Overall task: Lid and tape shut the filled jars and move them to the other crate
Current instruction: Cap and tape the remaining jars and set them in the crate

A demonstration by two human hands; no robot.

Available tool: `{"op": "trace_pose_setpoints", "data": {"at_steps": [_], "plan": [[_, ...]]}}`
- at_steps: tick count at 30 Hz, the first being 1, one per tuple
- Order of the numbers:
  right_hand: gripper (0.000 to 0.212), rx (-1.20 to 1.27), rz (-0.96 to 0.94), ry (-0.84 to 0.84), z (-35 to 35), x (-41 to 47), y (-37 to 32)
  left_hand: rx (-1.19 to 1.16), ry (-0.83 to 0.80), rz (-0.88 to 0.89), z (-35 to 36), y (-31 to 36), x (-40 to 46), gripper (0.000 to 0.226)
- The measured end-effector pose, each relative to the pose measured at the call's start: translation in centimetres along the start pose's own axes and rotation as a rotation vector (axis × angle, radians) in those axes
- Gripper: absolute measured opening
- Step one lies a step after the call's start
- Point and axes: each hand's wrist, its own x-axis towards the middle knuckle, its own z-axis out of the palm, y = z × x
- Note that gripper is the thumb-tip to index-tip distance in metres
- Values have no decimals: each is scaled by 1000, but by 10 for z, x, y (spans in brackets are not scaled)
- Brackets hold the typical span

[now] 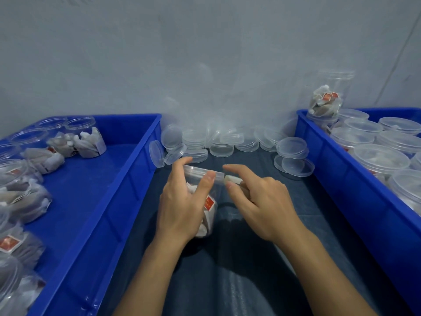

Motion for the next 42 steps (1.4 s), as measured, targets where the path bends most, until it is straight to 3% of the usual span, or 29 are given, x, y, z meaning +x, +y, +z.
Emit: {"op": "trace_pose_setpoints", "data": {"at_steps": [5,15,25,31,36,42], "plan": [[46,-20,17,-11,1,3,7,-69,-32,12,-3,-5,2,65],[36,-4,16,2,3,3,12,-225,-110,6,-4,-7,3,38],[47,-18,55,-16,6,2,10,-323,-154,-13,-1,-12,7,45],[40,13,69,-18,6,1,10,-113,-99,20,2,-8,3,71],[41,-10,66,24,8,0,4,150,151,105,5,5,-5,58],[51,-38,60,47,6,-1,1,259,85,73,19,13,-15,65]]}}
